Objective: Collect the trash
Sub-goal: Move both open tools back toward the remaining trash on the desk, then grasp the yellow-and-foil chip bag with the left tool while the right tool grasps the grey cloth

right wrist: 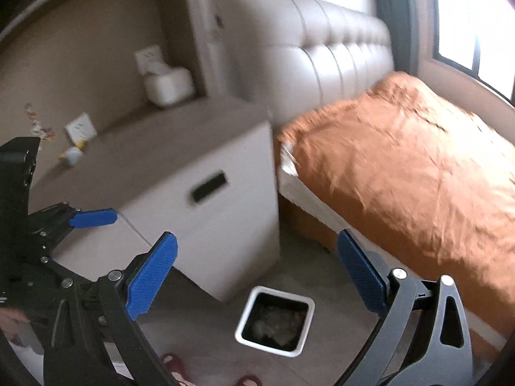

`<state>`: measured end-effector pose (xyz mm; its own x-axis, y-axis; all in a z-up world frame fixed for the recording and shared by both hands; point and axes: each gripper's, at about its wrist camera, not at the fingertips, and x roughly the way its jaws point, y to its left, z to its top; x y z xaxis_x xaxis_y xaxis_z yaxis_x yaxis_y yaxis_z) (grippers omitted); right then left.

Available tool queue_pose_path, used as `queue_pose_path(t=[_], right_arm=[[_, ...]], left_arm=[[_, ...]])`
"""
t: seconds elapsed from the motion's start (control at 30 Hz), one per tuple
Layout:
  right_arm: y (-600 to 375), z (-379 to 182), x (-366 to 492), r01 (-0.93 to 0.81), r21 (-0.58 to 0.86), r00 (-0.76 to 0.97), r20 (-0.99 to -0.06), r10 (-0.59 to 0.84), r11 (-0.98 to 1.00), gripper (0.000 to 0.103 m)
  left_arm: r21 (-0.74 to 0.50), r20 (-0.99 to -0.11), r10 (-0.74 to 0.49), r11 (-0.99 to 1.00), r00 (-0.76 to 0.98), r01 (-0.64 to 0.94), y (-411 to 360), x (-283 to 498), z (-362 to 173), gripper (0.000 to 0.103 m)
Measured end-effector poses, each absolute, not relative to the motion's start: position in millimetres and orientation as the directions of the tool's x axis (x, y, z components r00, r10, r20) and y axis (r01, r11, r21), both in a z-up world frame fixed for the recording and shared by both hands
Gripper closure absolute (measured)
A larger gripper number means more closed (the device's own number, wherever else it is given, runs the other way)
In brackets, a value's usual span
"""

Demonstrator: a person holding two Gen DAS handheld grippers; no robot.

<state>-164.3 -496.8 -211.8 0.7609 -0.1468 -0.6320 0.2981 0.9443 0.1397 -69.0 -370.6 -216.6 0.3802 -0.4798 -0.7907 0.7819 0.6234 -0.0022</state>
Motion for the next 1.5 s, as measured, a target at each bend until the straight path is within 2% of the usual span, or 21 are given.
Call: queue_pose_path(t=[0.17,0.3,0.6,0.83,1.0,1.2,1.3,1.5], right_arm=[[-467.2,-161.6,-146.2,0.205,0.115,0.839,-0.532,-0.114,0.972,0.005],[-438.1,-133.4,-120.6,0.101,0.112,0.884,-0.466,-0.038,0.989,0.005],[-345.5,-111.2,-41.7,-0.099,0.114,0.889,-0.436,0.139,0.989,0.005],[-277.3,-114.8,33.5,-0.201,0.079,0.859,-0.464,0.215,0.976,0.005],[-241.9,-138.0,85.0,-0.23,0.067,0.821,-0.523,0.23,0.971,0.005],[-207.1,-168.2,144.1,-0.262,0.062,0.771,-0.587,0.248,0.963,0.005],[-192.8,-181.6,168.8,-0.293,0.049,0.744,-0.616,0.26,0.955,0.005],[-176.2,-203.5,204.0,-0.327,0.034,0.69,-0.675,0.263,0.945,0.006]], left_arm=[[0.053,-0.722,-0.461,0.707,0.517,0.705,-331.4,-61.6,-165.8,0.005],[0.041,-0.689,-0.425,0.786,0.587,0.617,-284.5,-38.9,-135.2,0.005],[-0.022,-0.63,-0.389,0.874,0.672,0.486,-163.6,30.3,-96.5,0.005],[-0.017,-0.639,-0.336,0.905,0.692,0.425,-90.6,115.4,-95.4,0.005],[-0.039,-0.666,-0.324,0.914,0.672,0.403,-58.7,176.3,-113.5,0.005],[-0.048,-0.726,-0.303,0.918,0.618,0.394,-47.4,235.3,-155.1,0.005],[-0.093,-0.771,-0.31,0.918,0.556,0.384,-42.3,270.2,-177.1,0.005],[-0.091,-0.799,-0.309,0.91,0.516,0.405,-50.2,301.1,-199.7,0.005]])
